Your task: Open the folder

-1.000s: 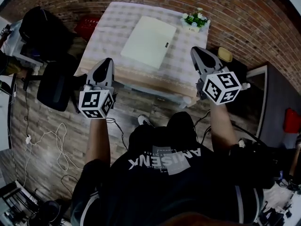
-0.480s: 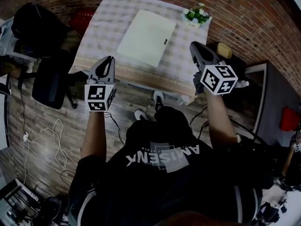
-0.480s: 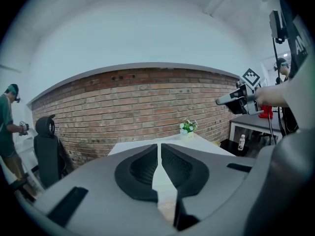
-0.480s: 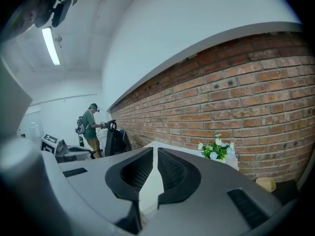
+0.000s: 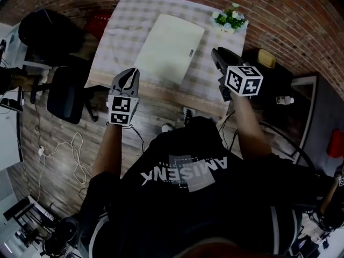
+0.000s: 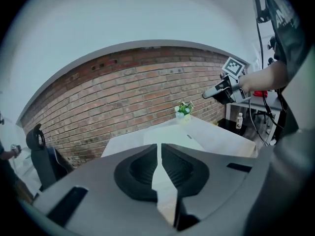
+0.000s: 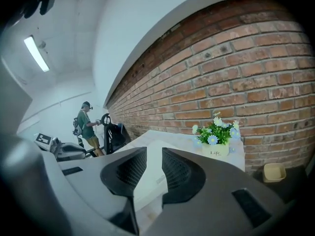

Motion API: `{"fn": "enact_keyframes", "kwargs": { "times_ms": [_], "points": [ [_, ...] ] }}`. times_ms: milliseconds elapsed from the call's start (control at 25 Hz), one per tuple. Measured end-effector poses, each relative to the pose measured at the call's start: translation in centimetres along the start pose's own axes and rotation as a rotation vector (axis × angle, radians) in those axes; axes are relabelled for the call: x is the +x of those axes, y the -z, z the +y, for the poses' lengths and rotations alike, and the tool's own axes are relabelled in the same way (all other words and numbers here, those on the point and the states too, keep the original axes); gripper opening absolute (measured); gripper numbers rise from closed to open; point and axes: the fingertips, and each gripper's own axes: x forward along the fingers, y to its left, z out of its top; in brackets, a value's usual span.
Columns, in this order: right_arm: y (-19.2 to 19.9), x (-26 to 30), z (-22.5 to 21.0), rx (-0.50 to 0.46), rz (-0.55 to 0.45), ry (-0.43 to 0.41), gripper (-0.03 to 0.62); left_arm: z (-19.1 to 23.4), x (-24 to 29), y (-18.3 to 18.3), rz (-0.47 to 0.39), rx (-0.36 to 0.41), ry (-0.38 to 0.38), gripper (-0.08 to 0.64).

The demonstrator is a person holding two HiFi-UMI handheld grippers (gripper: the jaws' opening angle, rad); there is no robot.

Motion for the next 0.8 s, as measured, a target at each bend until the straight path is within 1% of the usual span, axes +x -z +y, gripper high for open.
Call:
{"fn": "enact_keyframes", "kwargs": {
  "times_ms": [120,240,360,440,560,680,800],
  "points": [
    [0.6,2.0,-1.9,0.021,0.022,-0.007,0.126,0.1,1.8,0.9,0.056,-0.009,0.001,0.017],
    [1.2,4.2,-3.8,0.045,0.049,-0.02,0.131,0.1,3.4,1.2,0.081,-0.018,-0.009,0.017],
    [2.5,6.5,-4.9,0.067,0.091,-0.043,0.151,0.4,4.6,2.2,0.101,-0.067,-0.018,0.031],
    [3.3,8.2,-5.2,0.077,0.121,-0.062,0.157,0.9,5.1,3.0,0.121,-0.073,-0.03,0.049],
    [4.8,9.9,-5.7,0.11,0.165,-0.057,0.158,1.5,5.6,4.6,0.161,-0.031,-0.022,0.063],
    [6.7,11.6,-6.4,0.142,0.212,-0.025,0.158,2.3,6.0,8.2,0.227,0.011,-0.006,0.091],
    [8.3,13.2,-6.8,0.194,0.241,-0.005,0.158,3.6,6.9,11.0,0.285,0.116,0.016,0.124]
  ]
}}
